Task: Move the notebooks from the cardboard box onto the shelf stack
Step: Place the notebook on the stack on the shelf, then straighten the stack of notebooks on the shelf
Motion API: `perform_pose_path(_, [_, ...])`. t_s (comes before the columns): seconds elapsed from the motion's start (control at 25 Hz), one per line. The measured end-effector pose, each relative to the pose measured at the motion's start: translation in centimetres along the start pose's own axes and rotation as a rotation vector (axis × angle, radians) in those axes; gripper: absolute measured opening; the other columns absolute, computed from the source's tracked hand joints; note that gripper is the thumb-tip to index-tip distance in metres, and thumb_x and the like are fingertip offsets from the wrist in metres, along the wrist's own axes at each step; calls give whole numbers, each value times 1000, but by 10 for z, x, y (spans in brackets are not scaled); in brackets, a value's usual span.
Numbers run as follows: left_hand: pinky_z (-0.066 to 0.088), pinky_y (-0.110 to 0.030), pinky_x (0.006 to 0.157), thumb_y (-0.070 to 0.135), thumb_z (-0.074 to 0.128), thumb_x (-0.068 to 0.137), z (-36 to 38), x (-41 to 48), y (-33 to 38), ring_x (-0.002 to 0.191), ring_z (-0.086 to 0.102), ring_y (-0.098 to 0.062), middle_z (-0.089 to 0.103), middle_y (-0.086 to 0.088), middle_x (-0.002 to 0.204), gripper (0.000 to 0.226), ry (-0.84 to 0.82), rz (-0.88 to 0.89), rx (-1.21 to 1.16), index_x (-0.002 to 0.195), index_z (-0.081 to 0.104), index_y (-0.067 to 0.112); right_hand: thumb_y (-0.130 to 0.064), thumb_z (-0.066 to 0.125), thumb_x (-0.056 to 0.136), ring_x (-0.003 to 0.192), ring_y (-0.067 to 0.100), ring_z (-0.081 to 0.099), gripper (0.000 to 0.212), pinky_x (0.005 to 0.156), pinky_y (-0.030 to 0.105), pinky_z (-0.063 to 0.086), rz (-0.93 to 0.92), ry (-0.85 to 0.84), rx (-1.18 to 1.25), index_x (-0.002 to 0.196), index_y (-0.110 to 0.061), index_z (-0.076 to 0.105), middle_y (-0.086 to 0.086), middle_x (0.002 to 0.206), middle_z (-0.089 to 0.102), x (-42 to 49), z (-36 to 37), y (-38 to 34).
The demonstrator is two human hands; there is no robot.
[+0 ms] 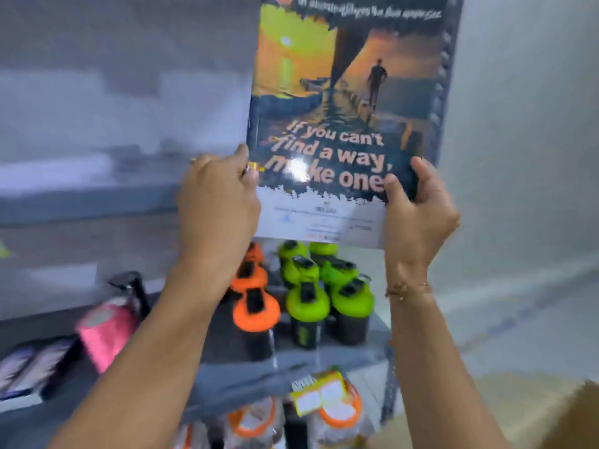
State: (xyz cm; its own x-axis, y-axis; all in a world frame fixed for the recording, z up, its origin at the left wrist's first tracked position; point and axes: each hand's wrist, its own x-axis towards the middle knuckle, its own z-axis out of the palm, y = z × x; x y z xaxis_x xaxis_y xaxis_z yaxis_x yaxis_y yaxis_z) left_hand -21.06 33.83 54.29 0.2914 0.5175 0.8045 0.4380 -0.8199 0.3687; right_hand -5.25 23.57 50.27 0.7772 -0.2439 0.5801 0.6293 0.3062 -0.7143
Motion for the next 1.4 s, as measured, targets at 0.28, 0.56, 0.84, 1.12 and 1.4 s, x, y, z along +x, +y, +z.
perform_pose_path(0.28, [46, -40, 77, 13, 55, 89, -2, 109, -31, 105, 58, -42, 68, -26, 108, 22, -48, -226, 191, 100, 68, 0, -7, 67, 76, 99, 34, 64, 18, 80, 34, 52, -51, -537, -468, 90, 5, 68, 23, 99, 70, 99, 141, -34])
perform_pose_path(0.56, [44, -33, 73, 21, 62, 83, 8, 123, -47, 88, 55, -34, 65, -20, 110, 15, -347, -371, 256, 85, 59, 6, -21, 71, 75, 79, 26, 53, 29, 68, 26, 41, -39, -923, -921, 90, 0, 57, 15, 82, 57, 106, 157, -4])
perform_pose_path(0.84, [40, -23, 62, 52, 60, 83, -11, 96, -20, 82, 59, -23, 67, -2, 78, 41, -403, -280, 42, 83, 71, 13, -34, 68, 76, 76, 24, 54, 38, 59, 26, 38, -42, -941, -762, 81, 4, 65, 16, 72, 58, 107, 132, -13])
perform_pose_path(1.12, [38, -21, 94, 47, 73, 72, -17, 83, -12, 126, 51, -14, 58, 3, 135, 56, -583, -54, 78, 122, 63, 24, -40, 74, 71, 117, 9, 50, 54, 89, 16, 30, -203, -1368, -699, 121, -24, 60, -5, 130, 59, 98, 65, -41])
perform_pose_path(1.4, [36, -15, 87, 36, 73, 78, -15, 80, -22, 120, 56, -13, 66, 1, 126, 41, -448, -28, 56, 115, 68, 21, -39, 73, 74, 117, 8, 53, 43, 80, 7, 28, -234, -1207, -557, 113, -22, 66, -4, 128, 62, 89, 71, -28])
